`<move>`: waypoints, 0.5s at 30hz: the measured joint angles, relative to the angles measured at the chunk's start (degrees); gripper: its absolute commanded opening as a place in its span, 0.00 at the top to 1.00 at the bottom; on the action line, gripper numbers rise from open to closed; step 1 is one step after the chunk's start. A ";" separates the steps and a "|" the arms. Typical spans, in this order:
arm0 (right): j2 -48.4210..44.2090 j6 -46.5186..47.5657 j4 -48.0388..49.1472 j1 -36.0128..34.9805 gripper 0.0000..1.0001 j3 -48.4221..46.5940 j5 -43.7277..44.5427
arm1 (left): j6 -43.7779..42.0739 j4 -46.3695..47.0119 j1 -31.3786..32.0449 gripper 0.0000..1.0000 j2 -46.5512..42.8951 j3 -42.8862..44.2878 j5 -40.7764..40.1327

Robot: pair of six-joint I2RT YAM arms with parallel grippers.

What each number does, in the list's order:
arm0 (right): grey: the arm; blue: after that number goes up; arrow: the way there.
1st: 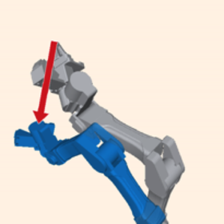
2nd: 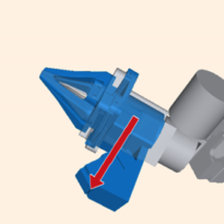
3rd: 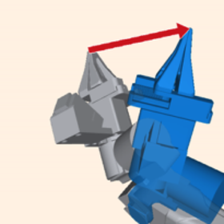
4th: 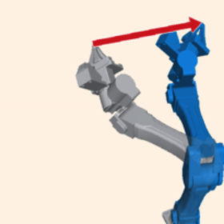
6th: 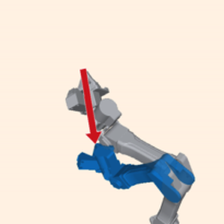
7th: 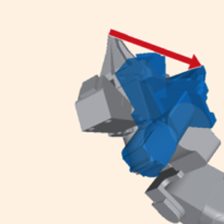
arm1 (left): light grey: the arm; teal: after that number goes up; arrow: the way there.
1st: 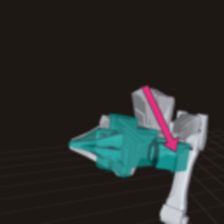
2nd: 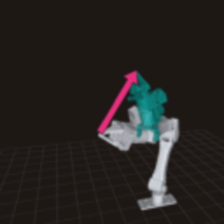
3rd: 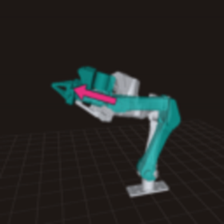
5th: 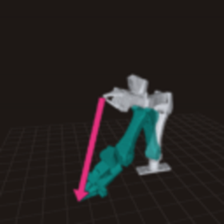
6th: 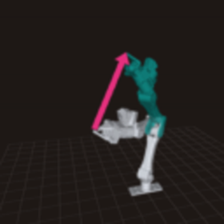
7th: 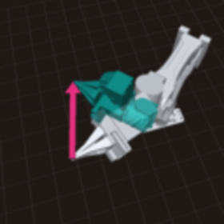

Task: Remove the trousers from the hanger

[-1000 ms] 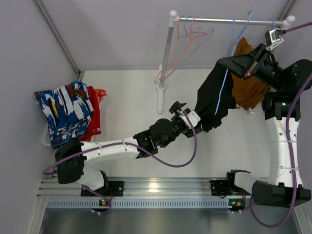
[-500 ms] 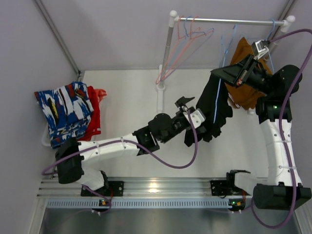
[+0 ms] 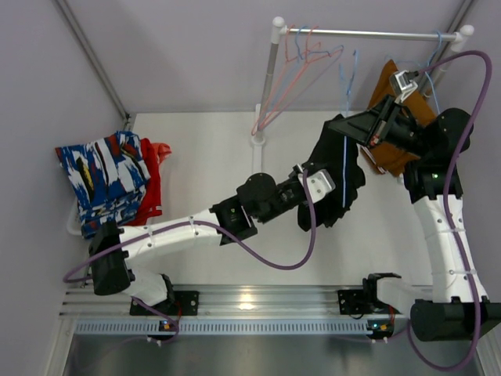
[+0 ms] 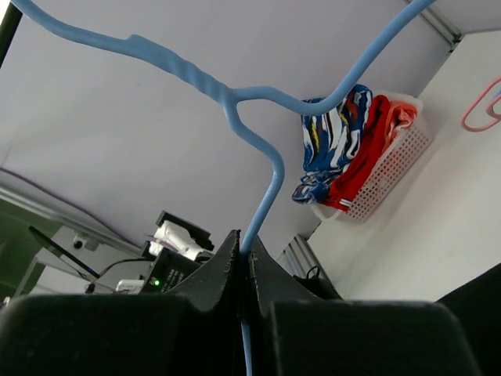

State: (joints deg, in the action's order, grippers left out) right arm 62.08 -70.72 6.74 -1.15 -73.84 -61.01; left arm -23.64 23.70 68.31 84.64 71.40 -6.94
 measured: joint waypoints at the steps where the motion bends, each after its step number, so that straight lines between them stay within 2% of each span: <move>1: -0.02 0.09 0.02 -0.11 1.00 0.00 0.02 | 0.24 -0.48 0.02 0.73 0.00 0.04 0.31; 3: -0.04 0.31 -0.07 -0.22 1.00 0.00 0.00 | -0.02 -1.36 0.02 0.87 0.00 0.09 1.31; 4: -0.04 0.72 -0.35 -0.24 1.00 0.00 -0.02 | 0.09 -1.57 0.02 0.99 0.00 0.11 1.55; 15: -0.85 9.31 -7.82 0.11 1.00 3.82 1.38 | -0.09 -9.66 -0.04 1.00 -1.64 3.43 1.07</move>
State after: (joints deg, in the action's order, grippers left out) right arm 61.23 -61.41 -1.08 -1.04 -70.02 -59.64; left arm -23.73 14.04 68.27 83.00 74.83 -5.87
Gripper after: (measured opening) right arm 0.020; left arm 0.107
